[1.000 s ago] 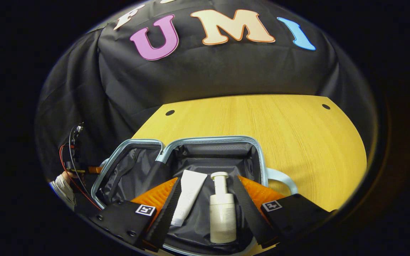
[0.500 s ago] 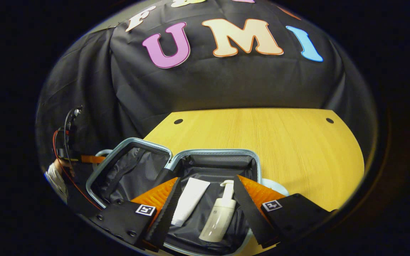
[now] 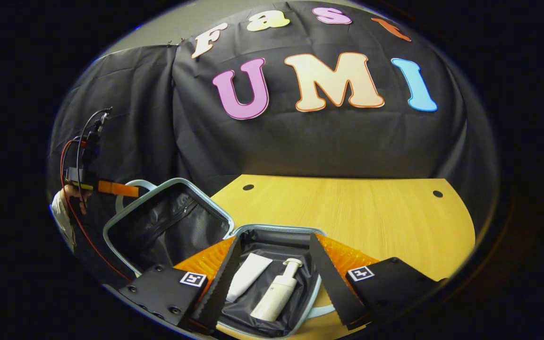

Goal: First open the suitcase, pack the skin care products into it, and then close the suitcase.

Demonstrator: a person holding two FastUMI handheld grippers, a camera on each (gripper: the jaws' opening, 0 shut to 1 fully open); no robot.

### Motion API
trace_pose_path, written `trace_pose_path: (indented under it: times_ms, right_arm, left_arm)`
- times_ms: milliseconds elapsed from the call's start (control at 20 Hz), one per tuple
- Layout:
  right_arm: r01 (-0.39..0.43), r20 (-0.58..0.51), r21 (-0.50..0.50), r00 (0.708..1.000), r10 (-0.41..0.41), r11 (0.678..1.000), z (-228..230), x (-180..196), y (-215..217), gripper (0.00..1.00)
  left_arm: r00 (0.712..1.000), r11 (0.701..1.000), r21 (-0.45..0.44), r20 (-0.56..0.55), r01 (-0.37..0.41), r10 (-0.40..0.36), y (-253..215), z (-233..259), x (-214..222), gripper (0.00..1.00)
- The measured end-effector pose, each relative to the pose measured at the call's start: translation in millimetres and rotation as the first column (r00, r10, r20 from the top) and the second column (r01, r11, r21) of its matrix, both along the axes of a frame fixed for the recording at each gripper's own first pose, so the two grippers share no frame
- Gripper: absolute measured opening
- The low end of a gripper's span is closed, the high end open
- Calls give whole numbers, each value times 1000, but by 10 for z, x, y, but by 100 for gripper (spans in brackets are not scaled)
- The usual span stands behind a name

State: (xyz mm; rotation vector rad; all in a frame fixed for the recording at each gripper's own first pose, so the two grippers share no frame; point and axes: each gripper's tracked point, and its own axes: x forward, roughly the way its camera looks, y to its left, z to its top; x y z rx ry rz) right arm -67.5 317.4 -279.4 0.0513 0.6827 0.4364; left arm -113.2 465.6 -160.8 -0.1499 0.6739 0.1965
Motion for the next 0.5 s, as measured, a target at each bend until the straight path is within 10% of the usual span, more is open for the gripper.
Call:
trace_pose_path:
  times_ms: [500]
  right_arm:
    - [31,103,14,994,-33,999,459,-11,-846,92]
  left_arm:
    - [978,991,-7,161,137,-134,-1468,741,174,0]
